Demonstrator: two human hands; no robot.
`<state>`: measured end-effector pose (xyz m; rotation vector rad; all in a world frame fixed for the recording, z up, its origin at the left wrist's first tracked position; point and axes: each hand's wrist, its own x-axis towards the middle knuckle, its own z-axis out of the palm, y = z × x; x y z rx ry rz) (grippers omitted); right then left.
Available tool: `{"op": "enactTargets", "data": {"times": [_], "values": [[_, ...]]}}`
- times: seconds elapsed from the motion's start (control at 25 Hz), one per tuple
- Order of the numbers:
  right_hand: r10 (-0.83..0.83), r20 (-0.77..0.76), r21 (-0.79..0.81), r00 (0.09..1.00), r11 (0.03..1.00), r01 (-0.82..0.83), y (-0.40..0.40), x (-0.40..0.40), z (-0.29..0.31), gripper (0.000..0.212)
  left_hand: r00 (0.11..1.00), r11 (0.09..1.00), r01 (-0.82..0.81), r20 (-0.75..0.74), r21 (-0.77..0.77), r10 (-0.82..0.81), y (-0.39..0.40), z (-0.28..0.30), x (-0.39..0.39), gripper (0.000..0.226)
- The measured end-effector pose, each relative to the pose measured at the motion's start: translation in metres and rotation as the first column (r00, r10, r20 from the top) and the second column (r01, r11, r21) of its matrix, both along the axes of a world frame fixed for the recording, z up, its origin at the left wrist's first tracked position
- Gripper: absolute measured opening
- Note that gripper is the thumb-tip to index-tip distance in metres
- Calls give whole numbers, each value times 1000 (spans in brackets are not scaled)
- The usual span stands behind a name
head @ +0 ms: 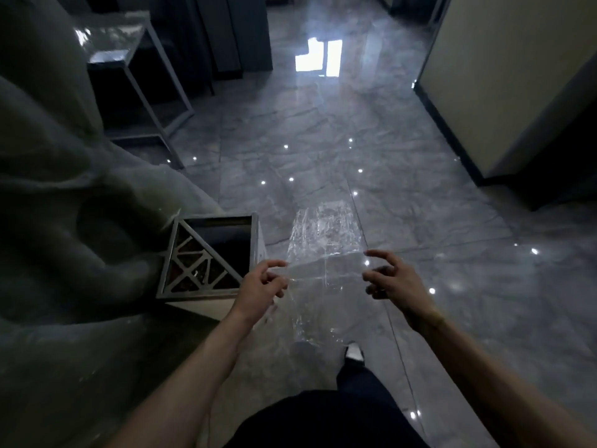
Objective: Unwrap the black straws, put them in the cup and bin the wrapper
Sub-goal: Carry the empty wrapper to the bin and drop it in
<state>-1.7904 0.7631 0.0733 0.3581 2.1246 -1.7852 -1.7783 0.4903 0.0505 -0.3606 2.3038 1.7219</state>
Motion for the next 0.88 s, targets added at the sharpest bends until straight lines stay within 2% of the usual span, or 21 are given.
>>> {"op": "enactTargets", "data": {"times": [0.2, 0.4, 0.64, 0.88], "values": [[166, 4, 23, 986, 986, -166, 44, -94, 9, 38, 988, 988, -157, 5, 0, 157, 50, 5, -48, 26], [329, 30, 10, 944, 944, -329, 37, -169, 9, 38, 958, 958, -287, 21, 10, 287, 54, 5, -77, 24], [568, 61, 8, 821, 822, -569, -35, -254, -1, 38, 842, 841, -539, 55, 49, 537, 21, -13, -95, 22], [746, 129, -6, 653, 659, -752, -109, -302, -10, 37, 723, 720, -690, 121, 73, 680, -12, -29, -97, 20]]}}
